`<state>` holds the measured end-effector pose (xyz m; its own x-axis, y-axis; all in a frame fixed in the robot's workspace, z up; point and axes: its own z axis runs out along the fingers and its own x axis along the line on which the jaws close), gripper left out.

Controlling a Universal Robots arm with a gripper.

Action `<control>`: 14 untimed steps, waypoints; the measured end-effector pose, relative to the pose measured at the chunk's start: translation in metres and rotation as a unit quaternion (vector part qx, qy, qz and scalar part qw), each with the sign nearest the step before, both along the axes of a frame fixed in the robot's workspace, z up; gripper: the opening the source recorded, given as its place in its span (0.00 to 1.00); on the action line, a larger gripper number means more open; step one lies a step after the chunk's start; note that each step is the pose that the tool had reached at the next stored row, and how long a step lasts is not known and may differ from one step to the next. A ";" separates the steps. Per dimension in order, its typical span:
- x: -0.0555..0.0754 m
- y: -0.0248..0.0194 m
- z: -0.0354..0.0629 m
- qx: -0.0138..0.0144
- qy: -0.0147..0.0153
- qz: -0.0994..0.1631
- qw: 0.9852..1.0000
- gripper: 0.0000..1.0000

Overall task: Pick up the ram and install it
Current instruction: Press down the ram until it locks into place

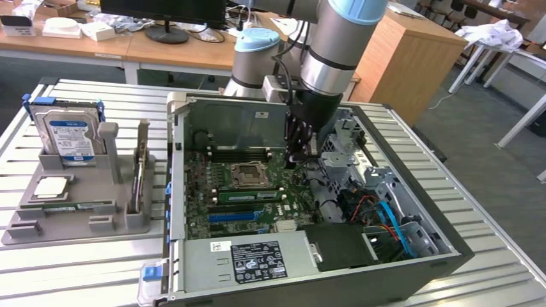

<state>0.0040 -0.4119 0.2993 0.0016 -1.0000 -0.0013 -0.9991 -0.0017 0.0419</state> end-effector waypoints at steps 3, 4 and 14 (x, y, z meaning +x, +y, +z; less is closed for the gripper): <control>0.000 0.0000 -0.0020 0.000 0.000 0.000 1.000 0.10; 0.000 0.0000 -0.0027 0.000 0.000 0.000 1.000 0.10; 0.000 0.0000 -0.0097 0.000 0.000 0.000 1.000 0.10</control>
